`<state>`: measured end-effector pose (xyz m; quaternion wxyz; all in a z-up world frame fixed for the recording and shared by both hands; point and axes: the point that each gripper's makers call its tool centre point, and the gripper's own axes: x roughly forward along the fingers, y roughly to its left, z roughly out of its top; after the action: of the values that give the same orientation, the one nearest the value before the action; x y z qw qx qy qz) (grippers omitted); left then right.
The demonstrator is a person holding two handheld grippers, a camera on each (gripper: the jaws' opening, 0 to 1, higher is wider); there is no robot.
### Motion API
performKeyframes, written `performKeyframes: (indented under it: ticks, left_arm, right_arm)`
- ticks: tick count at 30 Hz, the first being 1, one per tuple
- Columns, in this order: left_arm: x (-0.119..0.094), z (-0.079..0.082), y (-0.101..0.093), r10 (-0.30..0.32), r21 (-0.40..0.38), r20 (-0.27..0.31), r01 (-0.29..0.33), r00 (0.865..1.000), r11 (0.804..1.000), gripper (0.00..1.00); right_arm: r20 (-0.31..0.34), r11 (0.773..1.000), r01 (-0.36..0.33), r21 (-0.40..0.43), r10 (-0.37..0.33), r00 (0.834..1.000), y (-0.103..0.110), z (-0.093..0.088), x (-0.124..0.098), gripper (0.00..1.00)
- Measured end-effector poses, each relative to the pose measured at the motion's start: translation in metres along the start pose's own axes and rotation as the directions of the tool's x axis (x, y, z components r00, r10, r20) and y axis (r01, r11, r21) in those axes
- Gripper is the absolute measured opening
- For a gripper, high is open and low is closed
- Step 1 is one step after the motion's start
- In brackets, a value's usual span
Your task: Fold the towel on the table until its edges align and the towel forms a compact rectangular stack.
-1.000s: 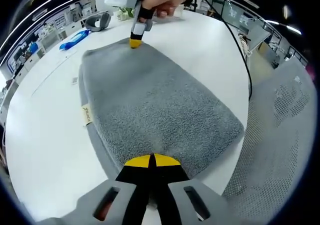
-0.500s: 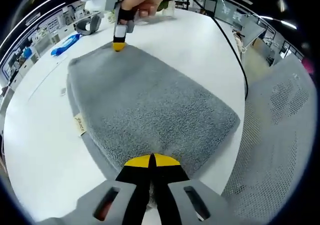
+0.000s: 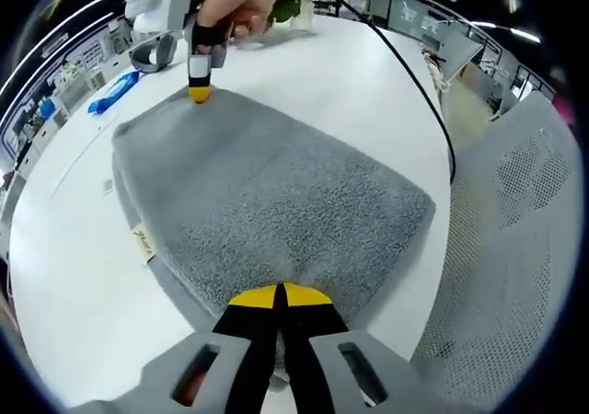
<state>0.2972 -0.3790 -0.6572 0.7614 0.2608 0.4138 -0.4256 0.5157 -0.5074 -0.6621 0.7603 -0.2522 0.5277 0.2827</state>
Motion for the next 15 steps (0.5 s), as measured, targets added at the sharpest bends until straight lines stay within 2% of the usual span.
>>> performKeyframes:
  ticks: [6,15]
  left_arm:
    - [0.0021,0.0036,0.0002,-0.008,-0.003,0.003,0.008,1.0,1.0,0.0]
    - [0.0056,0.0099,-0.0035,-0.001,0.036,0.007,0.001,1.0,0.999,0.0]
  right_arm:
    - [0.008,1.0,0.006,-0.003,-0.006,1.0,-0.0017,0.0037,0.0015,0.0]
    - [0.028,1.0,0.002,0.011,-0.003,1.0,-0.0054,0.0102,0.0035,0.0]
